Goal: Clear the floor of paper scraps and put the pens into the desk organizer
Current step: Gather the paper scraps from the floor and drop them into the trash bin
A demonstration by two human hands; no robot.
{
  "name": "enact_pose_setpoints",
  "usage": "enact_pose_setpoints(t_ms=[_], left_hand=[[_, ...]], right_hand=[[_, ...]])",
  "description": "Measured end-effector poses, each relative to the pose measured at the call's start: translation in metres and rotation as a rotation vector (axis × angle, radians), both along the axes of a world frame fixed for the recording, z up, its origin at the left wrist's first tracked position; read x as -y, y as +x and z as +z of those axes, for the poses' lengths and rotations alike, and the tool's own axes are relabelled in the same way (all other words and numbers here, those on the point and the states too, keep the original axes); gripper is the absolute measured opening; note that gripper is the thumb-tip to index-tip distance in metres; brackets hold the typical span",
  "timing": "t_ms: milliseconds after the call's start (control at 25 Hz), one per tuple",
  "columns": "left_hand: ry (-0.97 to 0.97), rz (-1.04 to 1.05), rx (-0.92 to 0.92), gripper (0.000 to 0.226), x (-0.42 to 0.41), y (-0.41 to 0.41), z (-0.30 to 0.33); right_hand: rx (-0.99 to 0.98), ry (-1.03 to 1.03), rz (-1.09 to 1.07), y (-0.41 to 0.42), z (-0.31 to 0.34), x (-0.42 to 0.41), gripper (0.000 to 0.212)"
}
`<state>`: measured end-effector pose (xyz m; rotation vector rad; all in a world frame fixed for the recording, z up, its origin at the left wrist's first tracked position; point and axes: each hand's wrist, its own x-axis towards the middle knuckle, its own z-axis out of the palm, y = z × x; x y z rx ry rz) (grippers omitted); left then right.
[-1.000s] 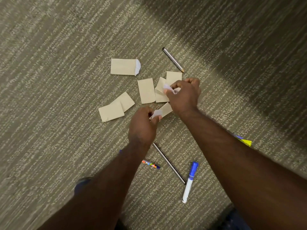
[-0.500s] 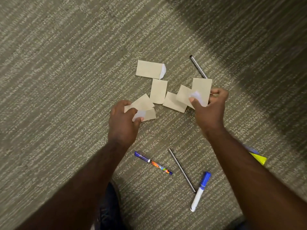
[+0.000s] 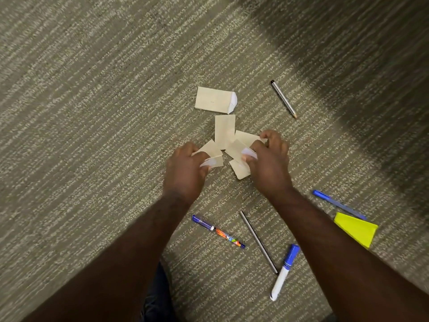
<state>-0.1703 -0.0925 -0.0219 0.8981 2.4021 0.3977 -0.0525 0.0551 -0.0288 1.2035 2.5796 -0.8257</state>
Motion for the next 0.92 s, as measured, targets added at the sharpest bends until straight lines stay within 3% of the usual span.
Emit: enact_pose_setpoints(t_ms=[120,200,320,480,600,760,920], left_hand=[[0.077,0.142,0.112,0.030,0.003,-0.004,0.007],[0.105,0.278,0.174,0.036,0.007,-0.009,0.012],[0.140,0.355,0.188,0.041,0.014,-0.025,0.012],[0.092,0.278,0.067,0.041,0.021,-0.052,0.006],[0.120,0.251,0.077,0.039,0.001,-0.070,0.007],[0.183,0.099,0.019,0.035,-0.048,-0.089,0.008],[0.104,-0.111,0.093,0.040,-0.079,-0.098,-0.005]], right_hand=[[-0.057,-0.038,-0.073,-0.005,0.004,-0.005,0.023],[-0.131,-0.188,-0.168,-0.010,0.008,-0.007,0.032],[-0.092,-0.273,-0.171,-0.010,0.012,-0.013,0.033],[-0.097,-0.269,-0.137,-0.014,0.017,-0.015,0.026],[-0.179,-0.275,-0.146,-0.044,0.013,0.001,0.028],[-0.155,-0.102,-0.121,-0.078,0.005,0.019,0.024],[-0.213,-0.219,-0.191,-0.062,0.003,0.020,0.030]])
